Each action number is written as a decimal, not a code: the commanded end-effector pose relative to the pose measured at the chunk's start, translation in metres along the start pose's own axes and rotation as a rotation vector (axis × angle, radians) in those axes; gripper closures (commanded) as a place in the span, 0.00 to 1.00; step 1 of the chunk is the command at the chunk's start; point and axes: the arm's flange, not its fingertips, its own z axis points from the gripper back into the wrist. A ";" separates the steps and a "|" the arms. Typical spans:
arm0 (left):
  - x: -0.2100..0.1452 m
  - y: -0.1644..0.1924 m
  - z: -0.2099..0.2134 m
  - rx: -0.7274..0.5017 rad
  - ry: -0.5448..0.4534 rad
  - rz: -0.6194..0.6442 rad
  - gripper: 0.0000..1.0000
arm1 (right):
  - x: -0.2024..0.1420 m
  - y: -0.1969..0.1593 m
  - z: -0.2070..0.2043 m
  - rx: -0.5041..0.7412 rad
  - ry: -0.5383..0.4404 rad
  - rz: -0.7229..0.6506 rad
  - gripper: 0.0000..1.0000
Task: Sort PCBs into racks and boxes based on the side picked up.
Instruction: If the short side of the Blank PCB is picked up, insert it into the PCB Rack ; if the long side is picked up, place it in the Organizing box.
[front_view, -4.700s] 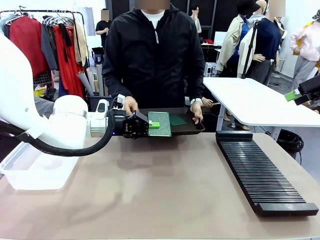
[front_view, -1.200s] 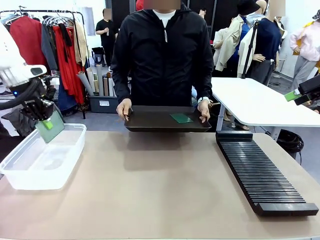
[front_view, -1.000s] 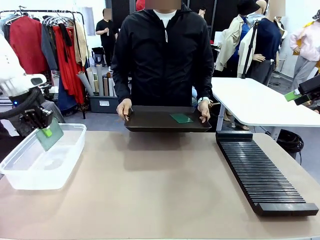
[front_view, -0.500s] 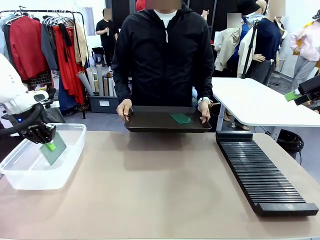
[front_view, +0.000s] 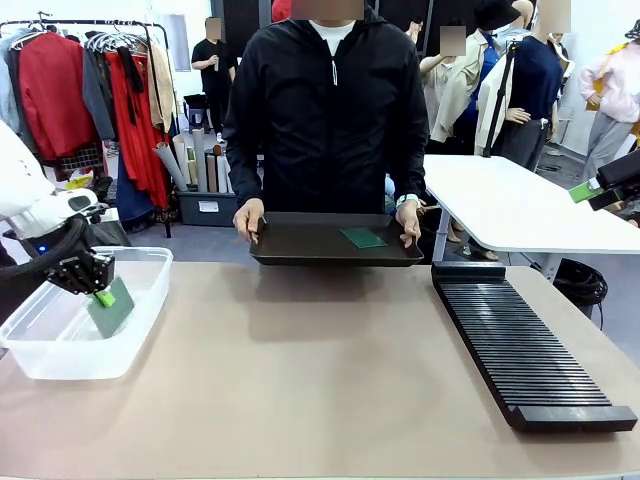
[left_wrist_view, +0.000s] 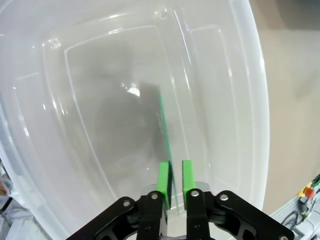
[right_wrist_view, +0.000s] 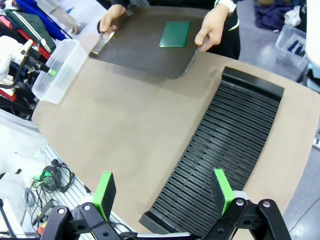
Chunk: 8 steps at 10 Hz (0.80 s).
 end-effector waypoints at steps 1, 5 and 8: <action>0.002 0.002 -0.006 -0.021 -0.028 0.004 0.39 | 0.001 0.001 0.001 0.003 -0.003 0.002 0.00; 0.010 -0.008 0.014 0.038 -0.017 -0.011 0.00 | 0.001 0.001 0.001 0.003 -0.003 0.002 0.00; 0.016 -0.029 0.048 0.128 -0.020 -0.045 0.00 | 0.001 0.001 0.001 0.003 -0.003 0.002 0.00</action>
